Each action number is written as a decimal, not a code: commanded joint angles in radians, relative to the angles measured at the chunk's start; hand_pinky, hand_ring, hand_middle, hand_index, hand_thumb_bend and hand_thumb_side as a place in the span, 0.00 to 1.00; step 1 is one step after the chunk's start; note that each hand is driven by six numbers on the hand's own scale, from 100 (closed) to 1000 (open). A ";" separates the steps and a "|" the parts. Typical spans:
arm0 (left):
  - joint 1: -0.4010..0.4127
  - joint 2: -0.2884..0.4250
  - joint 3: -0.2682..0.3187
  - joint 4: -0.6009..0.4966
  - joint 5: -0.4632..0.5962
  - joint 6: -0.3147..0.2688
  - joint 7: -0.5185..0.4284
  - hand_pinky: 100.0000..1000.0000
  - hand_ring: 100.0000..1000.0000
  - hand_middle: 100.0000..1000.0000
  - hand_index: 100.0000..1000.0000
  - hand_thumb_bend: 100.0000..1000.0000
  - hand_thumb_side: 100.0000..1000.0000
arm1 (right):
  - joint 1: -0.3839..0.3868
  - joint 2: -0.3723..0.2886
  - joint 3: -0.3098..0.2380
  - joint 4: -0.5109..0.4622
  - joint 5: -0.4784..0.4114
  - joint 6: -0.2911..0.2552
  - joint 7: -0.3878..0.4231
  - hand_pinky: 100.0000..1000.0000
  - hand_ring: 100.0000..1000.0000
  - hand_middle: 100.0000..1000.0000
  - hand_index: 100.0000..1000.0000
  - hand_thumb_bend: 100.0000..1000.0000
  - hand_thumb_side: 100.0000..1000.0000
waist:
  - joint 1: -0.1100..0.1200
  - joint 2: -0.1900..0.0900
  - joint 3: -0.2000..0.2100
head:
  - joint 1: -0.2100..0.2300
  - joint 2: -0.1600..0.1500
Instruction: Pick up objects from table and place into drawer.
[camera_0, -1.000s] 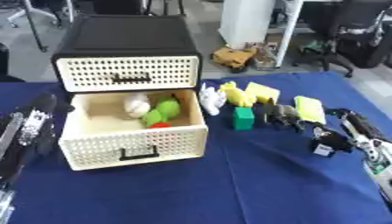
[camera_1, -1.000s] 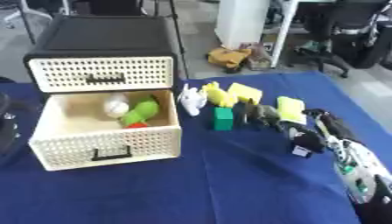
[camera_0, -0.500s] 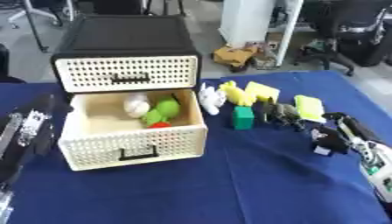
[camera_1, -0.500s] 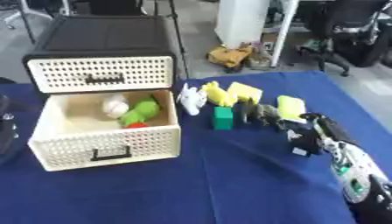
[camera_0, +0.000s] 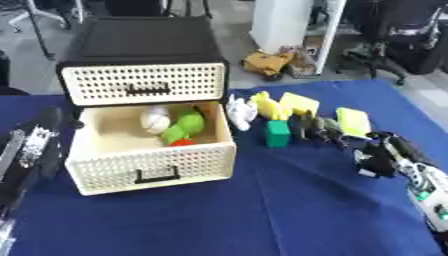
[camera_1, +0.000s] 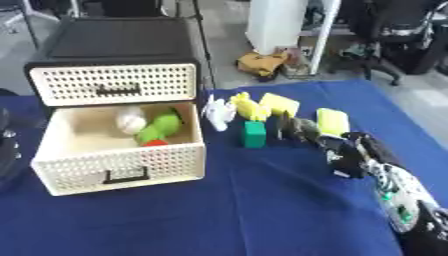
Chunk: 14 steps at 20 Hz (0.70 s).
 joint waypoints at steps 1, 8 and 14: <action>-0.006 0.008 0.001 -0.021 0.000 0.000 -0.002 0.00 0.00 0.00 0.62 0.28 1.00 | -0.014 -0.015 -0.006 -0.002 -0.008 -0.002 0.000 0.64 0.82 0.86 0.92 0.00 0.67 | 0.001 -0.008 0.000 | -0.002 0.006; -0.005 0.007 0.001 -0.021 0.000 0.000 -0.002 0.00 0.00 0.00 0.62 0.28 1.00 | -0.013 -0.011 -0.007 0.004 -0.015 0.003 0.001 0.43 0.72 0.85 0.91 0.00 0.51 | 0.000 -0.008 0.000 | -0.003 0.005; -0.005 0.006 0.000 -0.020 0.000 0.000 -0.003 0.00 0.00 0.00 0.62 0.28 1.00 | -0.010 -0.007 -0.008 0.010 -0.021 0.011 -0.002 0.34 0.66 0.84 0.90 0.00 0.37 | 0.000 -0.007 0.001 | -0.004 0.006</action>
